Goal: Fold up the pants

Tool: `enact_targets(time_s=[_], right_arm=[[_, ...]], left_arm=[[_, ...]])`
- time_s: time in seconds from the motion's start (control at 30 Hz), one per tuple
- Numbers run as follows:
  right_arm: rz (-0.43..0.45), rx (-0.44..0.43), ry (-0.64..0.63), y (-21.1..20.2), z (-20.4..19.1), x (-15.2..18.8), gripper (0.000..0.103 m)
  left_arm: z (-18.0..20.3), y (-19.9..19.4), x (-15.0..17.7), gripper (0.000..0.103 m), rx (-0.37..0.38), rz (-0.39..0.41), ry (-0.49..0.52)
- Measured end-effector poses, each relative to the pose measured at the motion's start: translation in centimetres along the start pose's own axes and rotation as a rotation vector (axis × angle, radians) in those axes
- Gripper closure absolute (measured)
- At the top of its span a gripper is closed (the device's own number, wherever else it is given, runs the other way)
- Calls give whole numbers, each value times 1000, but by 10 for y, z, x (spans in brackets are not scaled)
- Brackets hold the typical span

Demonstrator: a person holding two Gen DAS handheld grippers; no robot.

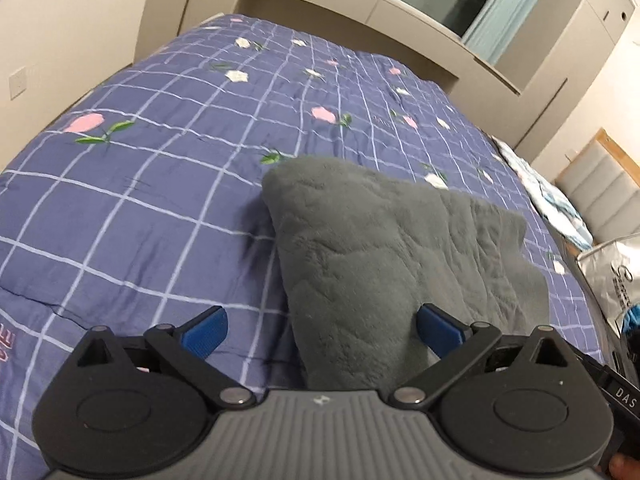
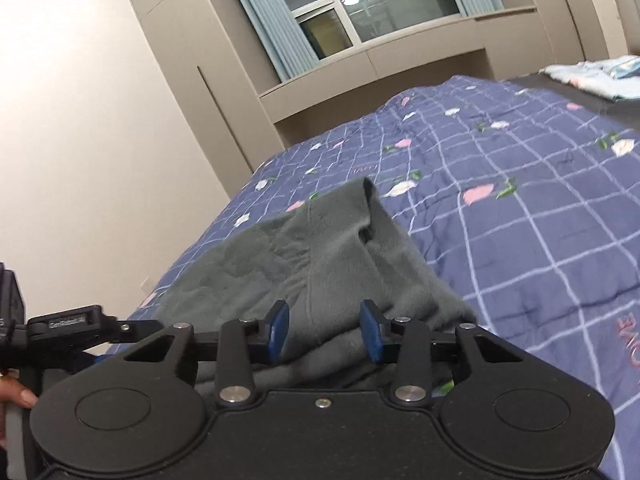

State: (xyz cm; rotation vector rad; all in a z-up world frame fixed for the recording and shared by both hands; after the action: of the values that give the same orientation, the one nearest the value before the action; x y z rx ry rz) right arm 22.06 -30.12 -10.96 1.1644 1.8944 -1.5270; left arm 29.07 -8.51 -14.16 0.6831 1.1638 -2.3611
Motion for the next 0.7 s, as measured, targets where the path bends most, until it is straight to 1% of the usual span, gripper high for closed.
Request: enact_targets(time_s=[0.13, 0.23, 0.37, 0.43, 0.5, 0.53, 0.57, 0.6, 0.63, 0.7], right_arm=[[-3, -8, 19, 0, -3, 2, 59], [-26, -3, 47, 7, -1, 4, 59], [-19, -43, 94, 14, -4, 1, 51], [-15, -50, 113, 20, -6, -3, 51], [1, -30, 138, 26, -7, -10, 57], [14, -18, 156, 27, -6, -13, 64], [28, -2, 165, 27, -6, -15, 76], [42, 5, 165, 24, -7, -16, 83], [60, 9, 160, 21, -9, -18, 97], [93, 22, 153, 9, -10, -20, 97]], left_arm=[[2, 2, 9, 1, 14, -11, -5], [3, 1, 12, 1, 17, -16, 0], [3, 0, 12, 1, 19, -5, -7], [5, -2, 10, 1, 18, 3, -7], [6, -4, 8, 1, 16, 15, -8], [6, -5, 6, 1, 15, 21, -9], [7, -7, 4, 1, 12, 27, -11], [6, -9, 1, 1, 9, 33, -15], [6, -11, -1, 1, 6, 39, -17], [4, -17, -8, 1, 1, 65, -19]])
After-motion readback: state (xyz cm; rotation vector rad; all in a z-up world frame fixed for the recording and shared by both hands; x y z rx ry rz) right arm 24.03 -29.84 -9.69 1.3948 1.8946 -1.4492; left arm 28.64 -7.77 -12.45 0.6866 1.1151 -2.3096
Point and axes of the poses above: each gripper's, at about its wrist camera, not at the fingertips, and y roughly the way its jaws point, z to its right, x to its underside, the point moved 9 cm from there along y, roughly the way its jaws point, and after that the axes turned 12 degrees about x, right-handed, at the moved point
